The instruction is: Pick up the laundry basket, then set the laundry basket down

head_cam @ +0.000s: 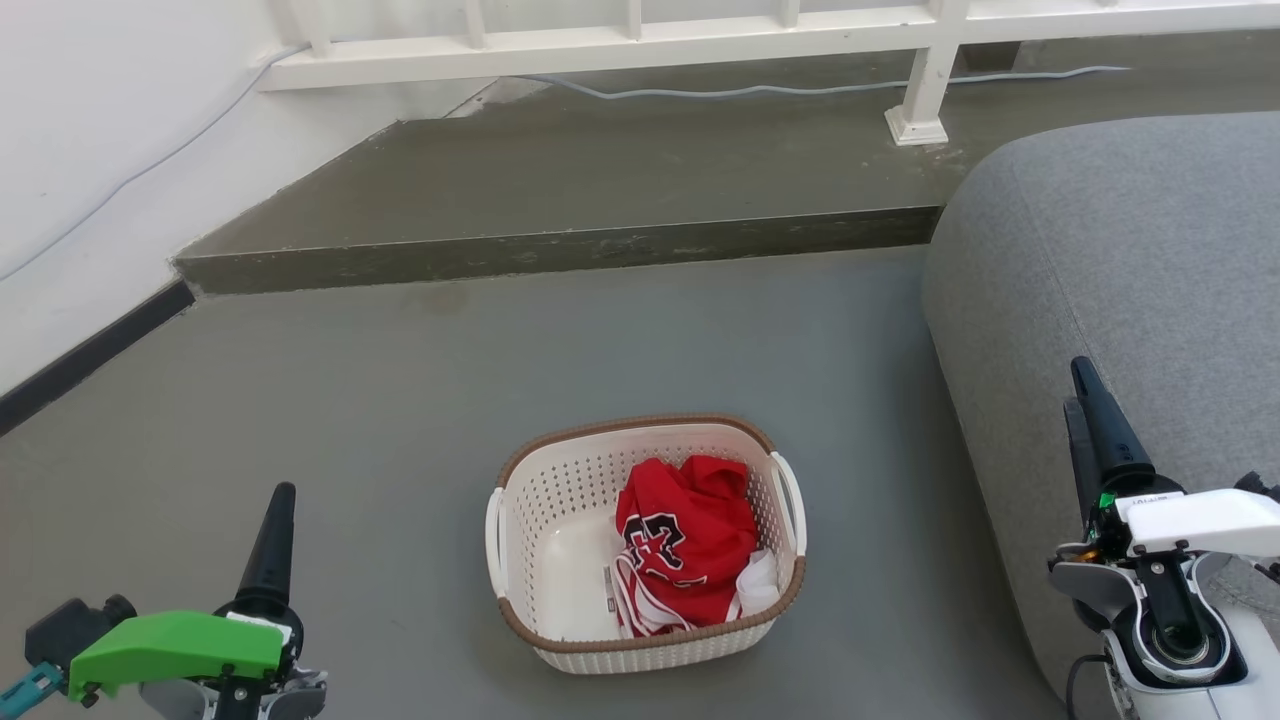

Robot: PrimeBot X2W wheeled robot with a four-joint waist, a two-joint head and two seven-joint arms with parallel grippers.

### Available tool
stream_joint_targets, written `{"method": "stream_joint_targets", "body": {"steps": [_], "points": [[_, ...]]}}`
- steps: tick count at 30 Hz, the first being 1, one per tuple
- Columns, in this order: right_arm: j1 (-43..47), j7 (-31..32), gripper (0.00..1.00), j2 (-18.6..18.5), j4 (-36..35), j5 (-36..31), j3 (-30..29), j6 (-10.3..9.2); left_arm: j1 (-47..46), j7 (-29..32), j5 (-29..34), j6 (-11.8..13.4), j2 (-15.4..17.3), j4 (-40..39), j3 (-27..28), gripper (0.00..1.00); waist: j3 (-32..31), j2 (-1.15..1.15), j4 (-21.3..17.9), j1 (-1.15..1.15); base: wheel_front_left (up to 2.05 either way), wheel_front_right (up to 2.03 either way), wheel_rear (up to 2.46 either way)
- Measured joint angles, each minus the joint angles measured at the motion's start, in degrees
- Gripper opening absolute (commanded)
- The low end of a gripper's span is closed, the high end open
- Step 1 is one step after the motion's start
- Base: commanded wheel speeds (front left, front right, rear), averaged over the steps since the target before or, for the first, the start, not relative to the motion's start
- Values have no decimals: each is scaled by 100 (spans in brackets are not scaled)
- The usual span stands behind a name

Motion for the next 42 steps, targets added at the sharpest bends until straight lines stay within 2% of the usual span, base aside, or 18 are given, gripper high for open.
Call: {"method": "stream_joint_targets", "body": {"steps": [10, 18, 33, 42], "points": [[-2, -202, 100, -298, -14, -823, 292, 2, -87, -167, 1009, 32, 100, -133, -44, 100, 13, 0, 5, 0, 0, 0, 0], [-12, -352, 100, -438, -14, -1588, 490, -3, -125, -290, 1867, 189, 130, -238, -219, 100, 23, 0, 13, 0, 0, 0, 0], [-87, -614, 100, -520, -19, -2730, 762, -292, -152, -549, 3042, 349, 108, -379, -434, 100, 34, 0, 28, 0, 0, 0, 0], [-147, -801, 100, -522, -129, -3317, 864, -357, -188, -704, 3646, 381, 69, -446, -541, 100, 35, 0, 33, 0, 0, 0, 0]]}}
